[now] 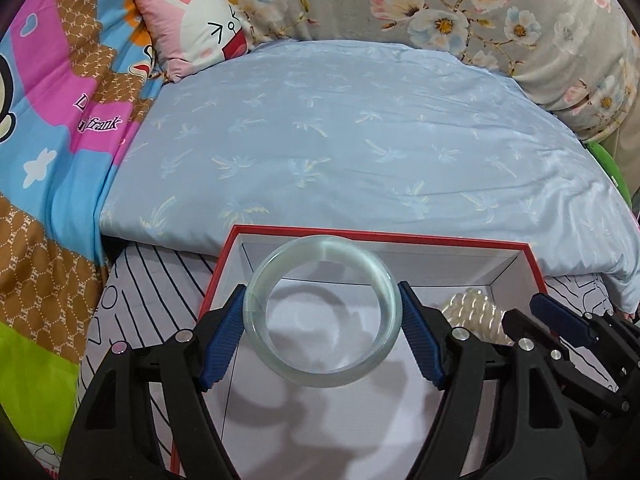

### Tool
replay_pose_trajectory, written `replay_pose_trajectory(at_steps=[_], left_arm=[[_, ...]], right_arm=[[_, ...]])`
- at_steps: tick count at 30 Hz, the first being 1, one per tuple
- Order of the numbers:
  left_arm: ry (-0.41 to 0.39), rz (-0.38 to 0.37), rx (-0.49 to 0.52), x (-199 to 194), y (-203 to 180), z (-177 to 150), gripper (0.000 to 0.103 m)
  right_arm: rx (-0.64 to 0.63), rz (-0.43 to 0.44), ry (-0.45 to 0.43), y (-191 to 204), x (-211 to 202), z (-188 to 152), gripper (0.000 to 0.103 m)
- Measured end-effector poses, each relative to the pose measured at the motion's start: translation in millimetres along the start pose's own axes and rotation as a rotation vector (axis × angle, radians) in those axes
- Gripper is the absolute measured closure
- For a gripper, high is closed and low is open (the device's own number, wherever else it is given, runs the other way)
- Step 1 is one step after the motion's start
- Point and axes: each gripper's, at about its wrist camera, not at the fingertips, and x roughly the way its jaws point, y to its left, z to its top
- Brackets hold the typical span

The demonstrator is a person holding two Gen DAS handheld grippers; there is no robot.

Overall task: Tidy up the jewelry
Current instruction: 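Carry both pieces over the red box and open both tools inside it, then grasp the dark purple beaded bracelet with the right tool while the left grasps the gold bangle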

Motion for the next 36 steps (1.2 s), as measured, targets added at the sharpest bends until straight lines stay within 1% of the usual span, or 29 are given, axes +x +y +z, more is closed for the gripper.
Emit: replay_pose_trajectory(at_steps=[2, 5, 6, 7, 8, 10, 16, 22, 28, 31, 34, 36], left_arm=[[0.005, -0.002, -0.006, 1, 1, 1, 0.031], [0.019, 0.008, -0.014, 4, 3, 2, 0.031], [0.004, 0.014, -0.019, 2, 4, 2, 0.031], [-0.016, 0.032, -0.011, -2, 4, 3, 0.03], [-0.03, 0.05, -0.001, -5, 4, 4, 0.025], [-0.057, 0.067, 0.008, -13, 4, 7, 0.023], [-0.083, 0.054, 0.006, -35, 4, 10, 0.023], [-0.094, 0.042, -0.01, -61, 11, 1, 0.023], [-0.096, 0.047, -0.017, -99, 30, -31, 0.023], [-0.09, 0.06, -0.024, -116, 42, -57, 0.023], [-0.071, 0.082, -0.021, -129, 50, -85, 0.023], [-0.048, 0.075, -0.033, -135, 55, -103, 0.023]], right_arm=[[0.003, -0.004, -0.001, -1, 1, 1, 0.064], [0.012, 0.008, -0.019, -1, -3, 1, 0.055], [0.01, 0.003, -0.025, 1, -5, 2, 0.054], [0.004, -0.005, -0.034, 2, -8, 2, 0.05], [-0.002, -0.014, -0.043, 4, -12, 2, 0.046], [-0.005, -0.02, -0.057, 5, -18, 3, 0.046], [0.015, -0.023, -0.088, 2, -40, 3, 0.045], [0.013, -0.042, -0.12, 2, -75, -10, 0.045], [0.014, -0.044, -0.129, 1, -118, -46, 0.043], [0.024, -0.037, -0.116, 1, -136, -70, 0.043], [0.008, -0.07, -0.102, 6, -149, -94, 0.043], [0.0, -0.08, -0.095, 11, -159, -111, 0.043]])
